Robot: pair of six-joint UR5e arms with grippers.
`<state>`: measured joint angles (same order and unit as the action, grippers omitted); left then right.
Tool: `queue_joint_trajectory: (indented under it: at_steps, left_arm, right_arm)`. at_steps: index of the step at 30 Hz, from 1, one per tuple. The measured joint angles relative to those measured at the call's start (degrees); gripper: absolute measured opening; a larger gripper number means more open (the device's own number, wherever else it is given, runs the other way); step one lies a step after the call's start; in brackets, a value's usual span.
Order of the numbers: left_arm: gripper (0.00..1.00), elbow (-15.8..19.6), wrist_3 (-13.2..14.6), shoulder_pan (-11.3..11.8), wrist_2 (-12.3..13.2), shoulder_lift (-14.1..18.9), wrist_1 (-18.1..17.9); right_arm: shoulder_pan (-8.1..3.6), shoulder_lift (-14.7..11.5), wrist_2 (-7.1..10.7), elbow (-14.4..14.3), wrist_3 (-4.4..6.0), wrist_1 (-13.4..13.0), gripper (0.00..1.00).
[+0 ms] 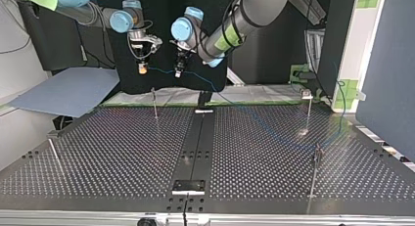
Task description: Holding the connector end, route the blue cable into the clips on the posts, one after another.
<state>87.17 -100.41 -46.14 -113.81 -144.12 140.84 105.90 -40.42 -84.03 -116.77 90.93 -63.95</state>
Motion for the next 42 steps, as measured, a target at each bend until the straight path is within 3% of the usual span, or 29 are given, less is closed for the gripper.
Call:
queue_joint_trajectory:
  at_steps: [8,14,19,25,32,36,42]
  left_arm:
    - [0.00,-4.89,0.04,-0.96,-1.49,-3.34,1.03]
    - [0.00,-6.23,0.16,-1.25,-2.11,-3.59,0.79]
    - [0.00,-7.18,0.29,-1.34,-2.42,-5.00,1.03]
    - [0.00,-10.42,0.49,-1.73,-2.16,-8.30,2.44]
    - [0.00,-12.14,0.57,-1.95,-2.49,-9.24,2.70]
    - [0.00,-13.52,0.54,-2.34,-2.61,-10.30,3.73]
    - [0.00,-16.94,0.43,-2.63,-2.27,-13.13,5.30]
  right_arm:
    - [-2.10,0.03,1.97,0.40,0.07,0.16,0.00]
    - [-4.12,0.02,4.90,1.30,-0.09,1.53,0.00]
    - [-7.04,0.03,8.00,1.74,-1.29,2.78,0.00]
    - [-10.31,0.03,11.60,3.29,-1.46,3.29,0.00]
    - [-11.15,0.03,12.95,4.67,-1.52,4.12,0.00]
    - [-11.23,0.07,13.32,6.24,-2.51,5.64,0.00]
    - [-11.61,0.17,13.43,9.28,-2.93,7.99,0.00]
